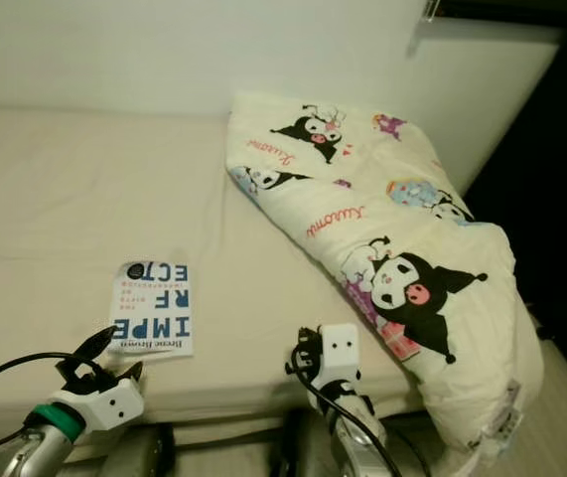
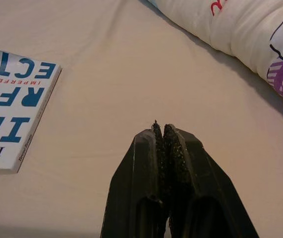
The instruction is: Clean up the room
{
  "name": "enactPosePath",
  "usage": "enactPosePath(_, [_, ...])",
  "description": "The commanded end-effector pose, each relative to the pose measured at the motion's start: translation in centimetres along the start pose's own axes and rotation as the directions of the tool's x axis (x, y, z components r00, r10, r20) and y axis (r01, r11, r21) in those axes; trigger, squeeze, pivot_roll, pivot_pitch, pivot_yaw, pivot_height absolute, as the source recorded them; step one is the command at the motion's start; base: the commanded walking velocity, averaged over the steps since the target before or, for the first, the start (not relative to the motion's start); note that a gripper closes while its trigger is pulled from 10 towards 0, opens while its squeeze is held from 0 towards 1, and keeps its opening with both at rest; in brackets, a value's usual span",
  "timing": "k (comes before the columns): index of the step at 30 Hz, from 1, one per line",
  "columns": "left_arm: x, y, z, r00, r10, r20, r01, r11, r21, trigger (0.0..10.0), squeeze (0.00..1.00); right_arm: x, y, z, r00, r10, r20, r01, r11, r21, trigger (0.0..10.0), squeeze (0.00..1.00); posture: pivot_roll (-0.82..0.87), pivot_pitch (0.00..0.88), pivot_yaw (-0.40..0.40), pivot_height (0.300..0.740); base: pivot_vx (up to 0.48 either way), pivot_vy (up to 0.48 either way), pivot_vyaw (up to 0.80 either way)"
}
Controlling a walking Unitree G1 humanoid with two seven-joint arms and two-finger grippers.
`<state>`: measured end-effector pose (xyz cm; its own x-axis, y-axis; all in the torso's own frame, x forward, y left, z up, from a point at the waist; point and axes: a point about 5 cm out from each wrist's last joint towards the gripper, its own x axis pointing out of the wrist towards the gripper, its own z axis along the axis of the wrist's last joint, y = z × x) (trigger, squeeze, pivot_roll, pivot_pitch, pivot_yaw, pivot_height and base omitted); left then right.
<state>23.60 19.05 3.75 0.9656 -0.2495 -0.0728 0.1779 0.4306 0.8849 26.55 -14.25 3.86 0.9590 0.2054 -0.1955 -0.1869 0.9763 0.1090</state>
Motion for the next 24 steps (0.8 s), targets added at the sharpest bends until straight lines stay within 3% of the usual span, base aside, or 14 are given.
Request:
enactPosePath(1, [-0.5,-0.7,-0.1,1.0,-0.026,0.002,0.026,1.0,0.007,10.0,0.0,-0.3,-0.2,-0.4,1.0,-0.006,-0.013,0.006,1.0,0.008,10.0,0.0,0.09,0.034,-0.031,0.6,0.0,0.0,0.0])
enactPosePath(14, [-0.6,-1.2,-0.7,0.999,-0.045,-0.02,0.046,0.998,0.036,10.0,0.0,-0.6,0.0,-0.7,1.0,0.006,-0.023,-0.006,1.0,0.006,10.0,0.0,0.08,0.048,-0.036,0.6,0.0,0.0,0.0])
enactPosePath(17, [-0.7,-1.7,-0.9,0.997,-0.077,0.0,0.077,0.993,0.094,10.0,0.0,-0.6,0.0,-0.7,1.0,0.008,-0.026,-0.008,1.0,0.007,10.0,0.0,0.08,0.054,-0.042,0.6,0.0,0.0,0.0])
enactPosePath(20, [-0.5,-2.6,-1.3,0.985,-0.164,0.049,0.15,0.966,0.213,10.0,0.0,-0.6,0.1,-0.6,0.999,0.021,-0.029,-0.021,1.0,0.003,10.0,0.0,0.08,0.08,-0.058,0.6,0.0,0.0,0.0])
enactPosePath(21, [-0.2,-2.6,-1.6,0.981,-0.189,0.052,0.171,0.954,0.248,10.0,0.53,-0.6,0.1,-0.5,0.999,0.027,-0.029,-0.027,1.0,-0.002,10.0,0.0,0.07,0.093,-0.064,0.6,0.0,0.0,0.0])
enactPosePath(22, [-0.2,-2.6,-1.6,0.981,-0.189,0.052,0.171,0.954,0.248,10.0,0.53,-0.6,0.1,-0.5,0.999,0.027,-0.029,-0.027,1.0,-0.002,10.0,0.0,0.07,0.093,-0.064,0.6,0.0,0.0,0.0])
enactPosePath(23, [-0.1,-2.6,-1.8,0.978,-0.203,0.05,0.182,0.946,0.267,10.0,1.0,-0.6,0.1,-0.4,0.999,0.03,-0.028,-0.03,1.0,-0.006,10.0,0.0,0.07,0.093,-0.064,0.6,0.0,0.0,0.0])
enactPosePath(24, [0.3,-2.4,-2.3,0.978,-0.207,0.032,0.189,0.939,0.289,10.0,1.0,-0.8,-0.2,-0.3,0.999,0.028,-0.027,-0.029,1.0,-0.011,10.0,0.0,0.06,0.106,-0.067,0.6,0.0,0.0,0.0])
